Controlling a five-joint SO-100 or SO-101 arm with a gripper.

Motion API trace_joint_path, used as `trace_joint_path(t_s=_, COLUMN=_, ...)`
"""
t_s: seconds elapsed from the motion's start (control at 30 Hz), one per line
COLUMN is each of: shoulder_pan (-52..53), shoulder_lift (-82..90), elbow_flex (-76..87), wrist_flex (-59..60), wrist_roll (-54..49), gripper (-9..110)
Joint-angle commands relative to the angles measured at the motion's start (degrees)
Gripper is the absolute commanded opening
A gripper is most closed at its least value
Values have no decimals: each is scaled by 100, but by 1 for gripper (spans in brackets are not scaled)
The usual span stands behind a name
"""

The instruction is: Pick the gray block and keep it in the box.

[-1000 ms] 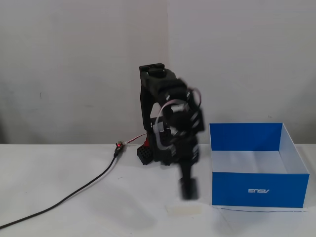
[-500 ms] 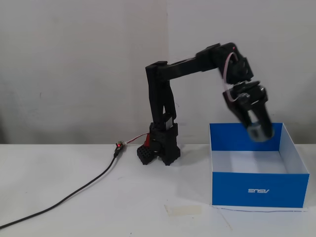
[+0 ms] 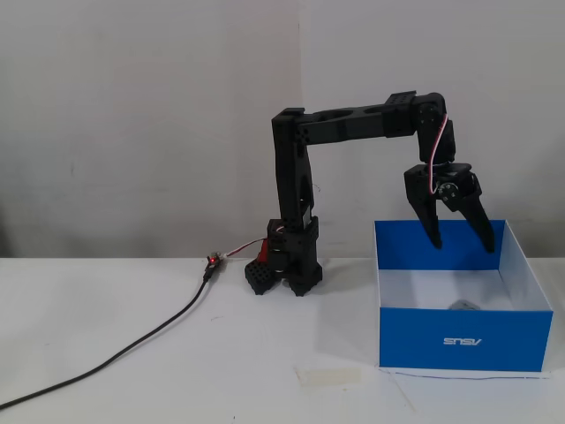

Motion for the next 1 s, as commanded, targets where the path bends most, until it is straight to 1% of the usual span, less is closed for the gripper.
trace_joint_path(t_s=0.0, shoulder_pan=369, shoulder_lift=624, elbow_flex=-202, wrist_flex=62, wrist_roll=-396, gripper=8)
trace_joint_path(t_s=0.2, shoulder_pan=1547, shoulder_lift=1582, elbow_flex=-79, wrist_flex=176, wrist_roll=-1644, gripper=1)
trace_joint_path(t_s=0.3, shoulder_pan=2461, shoulder_lift=1995, elbow_flex=185, wrist_flex=185, wrist_roll=-2303, gripper=1)
trace_joint_path(t_s=0.4, shoulder_pan=3595, shoulder_lift=2197, elbow_flex=343, wrist_flex=149, wrist_roll=-2830, gripper=1)
trace_joint_path(t_s=0.53, shoulder_pan=5027, shoulder_lift=2206, elbow_flex=545, wrist_flex=-35, wrist_roll=-3076, gripper=1)
trace_joint_path(t_s=0.67, shoulder_pan=6231, shoulder_lift=2443, elbow_flex=1362, wrist_flex=-817, wrist_roll=-3190, gripper=1)
trace_joint_path(t_s=0.8, shoulder_pan=6979, shoulder_lift=2795, elbow_flex=2549, wrist_flex=-1705, wrist_roll=-3226, gripper=1)
trace_joint_path(t_s=0.97, shoulder_pan=7383, shoulder_lift=3445, elbow_flex=4104, wrist_flex=-2689, wrist_roll=-3164, gripper=1)
